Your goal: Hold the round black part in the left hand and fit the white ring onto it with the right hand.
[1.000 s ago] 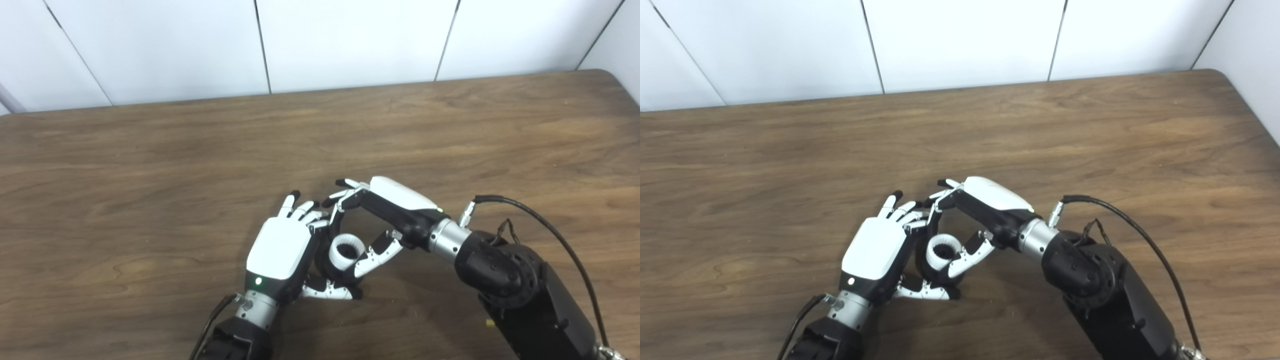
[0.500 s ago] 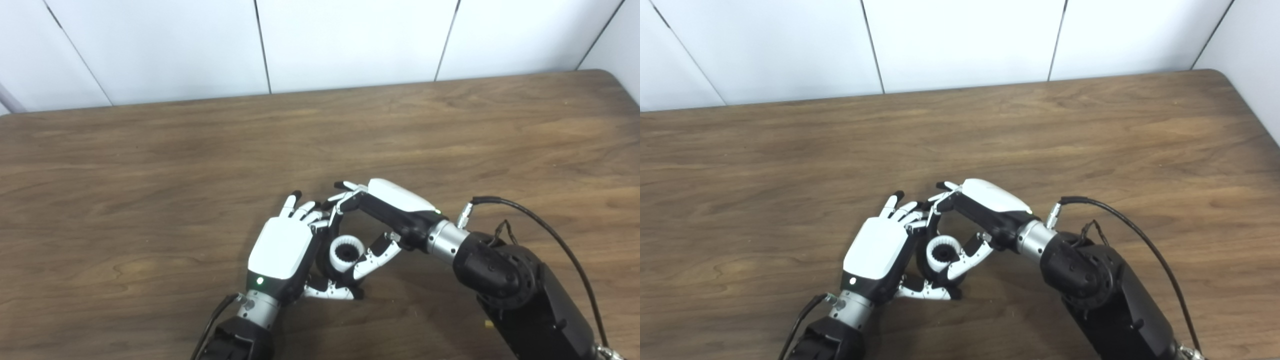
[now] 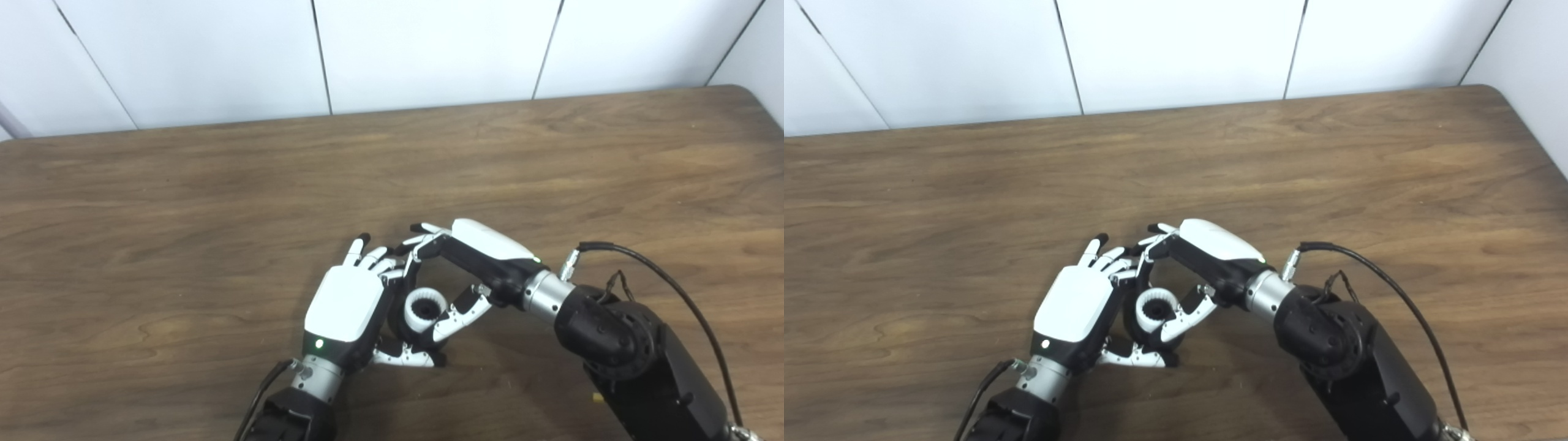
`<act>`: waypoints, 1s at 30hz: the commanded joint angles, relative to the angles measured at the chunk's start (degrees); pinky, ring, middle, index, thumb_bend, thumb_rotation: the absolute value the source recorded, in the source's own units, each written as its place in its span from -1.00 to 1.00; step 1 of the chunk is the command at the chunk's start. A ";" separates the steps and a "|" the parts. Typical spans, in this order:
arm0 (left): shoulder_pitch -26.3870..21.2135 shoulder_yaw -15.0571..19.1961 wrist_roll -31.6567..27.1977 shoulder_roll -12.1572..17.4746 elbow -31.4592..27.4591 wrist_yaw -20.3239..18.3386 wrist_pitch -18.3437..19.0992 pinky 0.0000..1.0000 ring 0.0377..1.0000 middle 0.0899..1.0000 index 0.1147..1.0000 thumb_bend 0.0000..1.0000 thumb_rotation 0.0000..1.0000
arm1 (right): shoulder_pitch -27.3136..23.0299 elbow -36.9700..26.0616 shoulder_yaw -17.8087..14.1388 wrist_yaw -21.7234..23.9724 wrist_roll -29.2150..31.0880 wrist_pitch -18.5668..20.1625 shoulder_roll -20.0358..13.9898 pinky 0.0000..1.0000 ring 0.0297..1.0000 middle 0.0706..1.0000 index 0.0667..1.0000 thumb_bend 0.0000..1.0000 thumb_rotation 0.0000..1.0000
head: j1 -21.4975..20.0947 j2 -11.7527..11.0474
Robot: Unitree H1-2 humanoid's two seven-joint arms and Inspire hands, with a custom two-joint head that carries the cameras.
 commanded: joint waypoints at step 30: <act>-1.57 0.75 -0.23 0.22 1.58 1.37 -0.26 1.00 0.74 0.47 -0.16 0.05 -0.89 | -4.92 -3.89 -6.21 3.41 -1.34 1.65 -4.57 0.79 0.89 0.72 0.32 1.00 -0.65 | -1.25 -0.79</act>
